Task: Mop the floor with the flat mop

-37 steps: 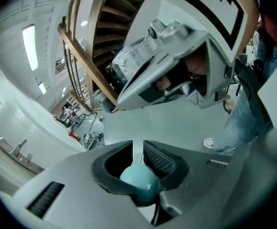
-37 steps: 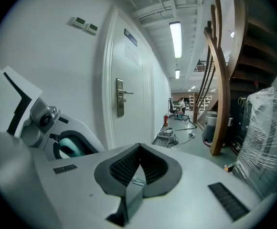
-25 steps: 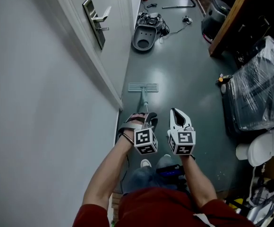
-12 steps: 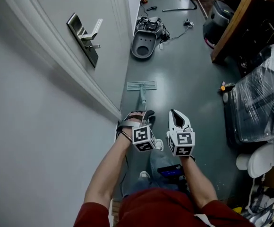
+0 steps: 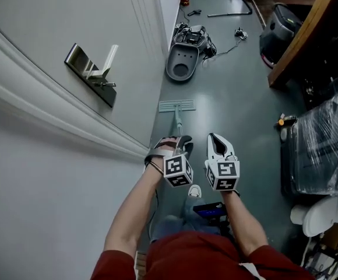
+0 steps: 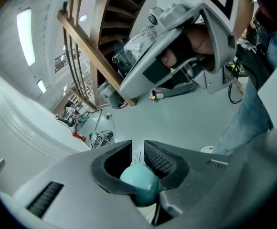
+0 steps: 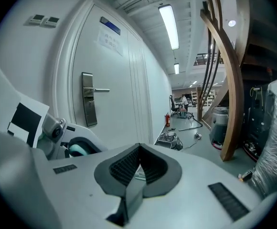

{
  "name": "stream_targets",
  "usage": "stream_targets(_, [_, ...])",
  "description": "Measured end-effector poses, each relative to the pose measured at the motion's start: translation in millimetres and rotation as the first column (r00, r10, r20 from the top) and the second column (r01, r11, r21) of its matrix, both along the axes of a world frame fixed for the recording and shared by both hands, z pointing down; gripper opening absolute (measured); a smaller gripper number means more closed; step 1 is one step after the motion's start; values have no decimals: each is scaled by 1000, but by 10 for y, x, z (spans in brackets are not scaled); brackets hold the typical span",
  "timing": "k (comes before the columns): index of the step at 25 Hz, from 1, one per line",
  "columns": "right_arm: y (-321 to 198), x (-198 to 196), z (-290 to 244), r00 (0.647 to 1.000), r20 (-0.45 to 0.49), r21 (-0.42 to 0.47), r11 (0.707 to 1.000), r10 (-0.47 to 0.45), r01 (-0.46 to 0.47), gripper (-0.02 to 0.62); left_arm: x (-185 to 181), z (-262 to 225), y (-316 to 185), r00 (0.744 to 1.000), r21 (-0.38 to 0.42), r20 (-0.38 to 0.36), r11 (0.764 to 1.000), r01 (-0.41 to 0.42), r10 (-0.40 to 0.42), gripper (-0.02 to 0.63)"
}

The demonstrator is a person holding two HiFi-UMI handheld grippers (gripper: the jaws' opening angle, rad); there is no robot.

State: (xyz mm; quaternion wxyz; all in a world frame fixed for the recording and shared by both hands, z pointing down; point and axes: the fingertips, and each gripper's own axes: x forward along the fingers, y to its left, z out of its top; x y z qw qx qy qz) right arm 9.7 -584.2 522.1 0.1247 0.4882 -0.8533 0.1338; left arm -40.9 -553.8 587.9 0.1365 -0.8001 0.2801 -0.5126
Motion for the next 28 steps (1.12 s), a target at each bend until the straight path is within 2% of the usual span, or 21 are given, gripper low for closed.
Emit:
stream_targets(5, [-363, -82, 29, 1000, -9, -4, 1000, -7, 7, 17, -54, -166, -580, 999, 3, -29, 1000, 26, -26, 66])
stream_targets(11, [-665, -277, 14, 1000, -30, 0, 1000, 3, -3, 17, -174, -310, -910, 997, 10, -76, 1000, 12, -11, 61])
stream_targets(20, [-812, -505, -122, 1000, -27, 29, 1000, -7, 8, 17, -361, -297, -901, 999, -15, -40, 1000, -8, 7, 61])
stream_targets(28, [-708, -246, -164, 1000, -22, 36, 999, -3, 4, 17, -181, -209, -780, 1000, -19, 21, 1000, -2, 3, 64])
